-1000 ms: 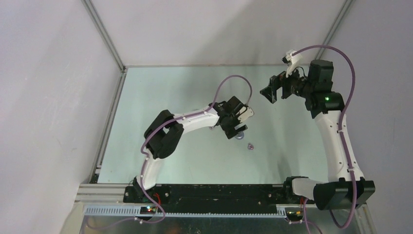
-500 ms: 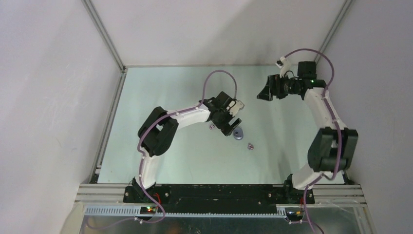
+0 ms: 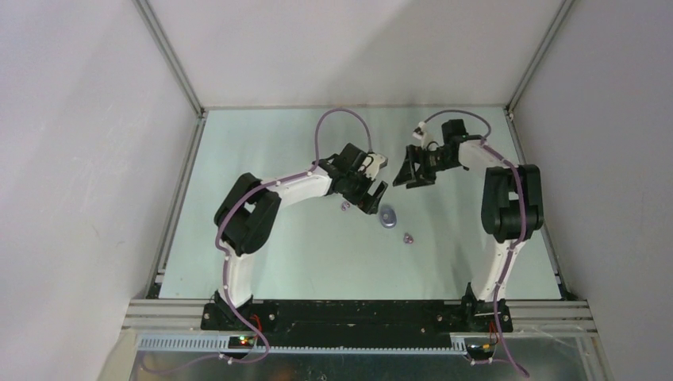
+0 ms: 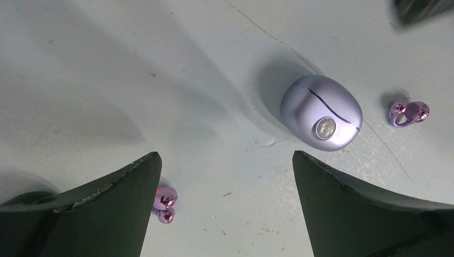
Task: Insert the wireless bluetooth earbuds into the charging case
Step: Pick up the charging case from the center of the board.
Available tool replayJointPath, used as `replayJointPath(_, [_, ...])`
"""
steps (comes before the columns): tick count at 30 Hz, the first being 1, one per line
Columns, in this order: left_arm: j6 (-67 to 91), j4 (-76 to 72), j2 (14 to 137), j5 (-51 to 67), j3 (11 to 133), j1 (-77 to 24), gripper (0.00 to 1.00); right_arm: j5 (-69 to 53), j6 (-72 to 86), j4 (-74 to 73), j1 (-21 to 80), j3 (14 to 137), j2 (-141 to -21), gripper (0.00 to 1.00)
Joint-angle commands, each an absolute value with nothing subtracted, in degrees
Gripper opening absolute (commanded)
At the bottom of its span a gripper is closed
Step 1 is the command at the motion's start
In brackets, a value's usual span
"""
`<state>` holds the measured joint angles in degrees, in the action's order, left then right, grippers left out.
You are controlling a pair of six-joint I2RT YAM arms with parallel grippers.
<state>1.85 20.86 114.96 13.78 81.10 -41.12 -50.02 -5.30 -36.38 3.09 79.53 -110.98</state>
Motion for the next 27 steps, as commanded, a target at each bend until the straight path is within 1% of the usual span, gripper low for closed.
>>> replayJointPath(1, [3.50, 19.58, 113.30, 14.34, 81.93, -41.39, 0.99, -51.24, -4.86, -38.87, 5.79, 80.53, -114.16, 0.78])
replayJointPath(4, [4.20, 20.04, 113.53, 15.71, 81.68, -41.20, 0.99, -51.00, -5.40, -40.88, 6.63, 80.71, -115.97, 0.75])
replayJointPath(6, [5.45, 19.05, 112.91, 19.06, 80.23, -40.26, 0.99, -49.75, -5.94, -41.96, 7.02, 80.76, -115.79, 0.75])
replayJointPath(10, [11.11, 12.34, 111.24, 32.66, 76.71, -36.90, 0.99, -49.93, -6.28, -42.75, 6.52, 80.57, -112.60, 0.76])
replayJointPath(14, [14.64, 8.45, 110.73, 39.71, 75.33, -35.87, 0.99, -50.38, -7.44, -43.84, 5.72, 79.57, -110.13, 0.76])
replayJointPath(19, [22.78, 4.51, 112.58, 44.12, 74.32, -35.92, 0.95, -50.65, -8.79, -45.15, 6.27, 77.25, -111.35, 0.73])
replayJointPath(22, [28.31, -2.37, 113.90, 46.37, 71.11, -35.92, 0.91, -49.26, -7.99, -44.71, 6.48, 76.83, -112.02, 0.71])
replayJointPath(24, [31.87, -6.55, 114.70, 47.31, 69.24, -36.01, 0.89, -48.85, -7.82, -44.86, 6.71, 76.86, -112.41, 0.71])
replayJointPath(27, [34.61, -8.64, 116.16, 47.70, 68.18, -36.21, 0.89, -48.36, -7.86, -44.76, 7.33, 76.42, -112.81, 0.70])
